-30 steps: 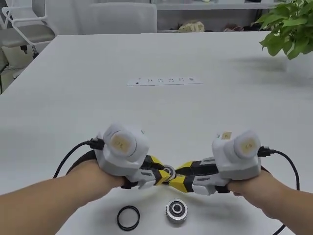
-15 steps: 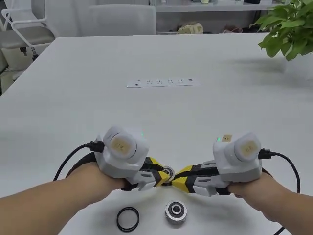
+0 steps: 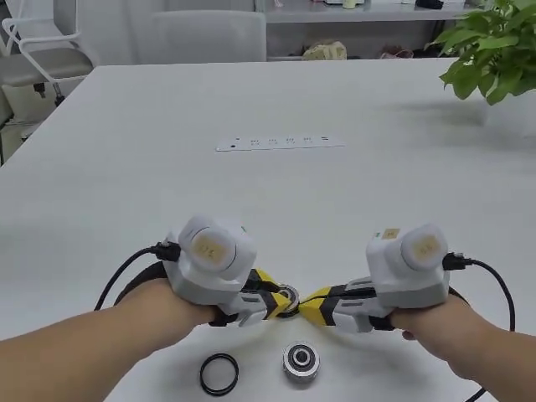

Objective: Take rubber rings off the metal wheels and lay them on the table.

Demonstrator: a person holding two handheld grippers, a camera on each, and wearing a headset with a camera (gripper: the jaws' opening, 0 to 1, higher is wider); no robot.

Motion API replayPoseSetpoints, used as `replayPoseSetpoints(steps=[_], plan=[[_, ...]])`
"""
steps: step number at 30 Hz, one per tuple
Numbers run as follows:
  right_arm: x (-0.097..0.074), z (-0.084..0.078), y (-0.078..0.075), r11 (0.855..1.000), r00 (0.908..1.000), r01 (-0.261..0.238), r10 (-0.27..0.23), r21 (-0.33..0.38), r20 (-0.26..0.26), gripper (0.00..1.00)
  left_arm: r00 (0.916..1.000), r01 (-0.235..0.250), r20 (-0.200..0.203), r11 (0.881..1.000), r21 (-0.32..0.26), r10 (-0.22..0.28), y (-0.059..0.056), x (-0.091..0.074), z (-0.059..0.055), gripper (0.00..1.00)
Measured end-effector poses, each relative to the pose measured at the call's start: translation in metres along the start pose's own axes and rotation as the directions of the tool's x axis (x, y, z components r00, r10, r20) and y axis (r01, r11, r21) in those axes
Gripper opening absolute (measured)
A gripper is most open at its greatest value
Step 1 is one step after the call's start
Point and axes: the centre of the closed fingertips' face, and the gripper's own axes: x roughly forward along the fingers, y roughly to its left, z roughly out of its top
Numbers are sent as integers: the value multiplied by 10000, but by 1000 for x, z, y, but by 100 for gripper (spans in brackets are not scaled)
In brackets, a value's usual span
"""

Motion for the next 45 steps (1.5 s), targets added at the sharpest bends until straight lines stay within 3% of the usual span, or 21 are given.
replayPoseSetpoints(steps=[6, 13, 36, 45], plan=[[-1, 1, -3, 9992, 9999, 151, -152, 361, 30, 0, 10000, -44, -25, 10000, 4, 44, 0, 0, 1, 7], [-5, 9, -8, 9936, 9983, 293, -345, 1093, 459, 0, 9999, -103, -91, 9999, 20, 103, -1, 1, 1, 6], [-5, 16, -1, 9956, 9979, 430, -468, 828, 440, 0, 9994, -239, -229, 9997, 56, 240, -2, 2, 1, 6], [-3, 19, 7, 9990, 9985, 293, -308, 334, 459, 0, 9994, -275, -216, 9996, 106, 277, -3, 1, 1, 6]])
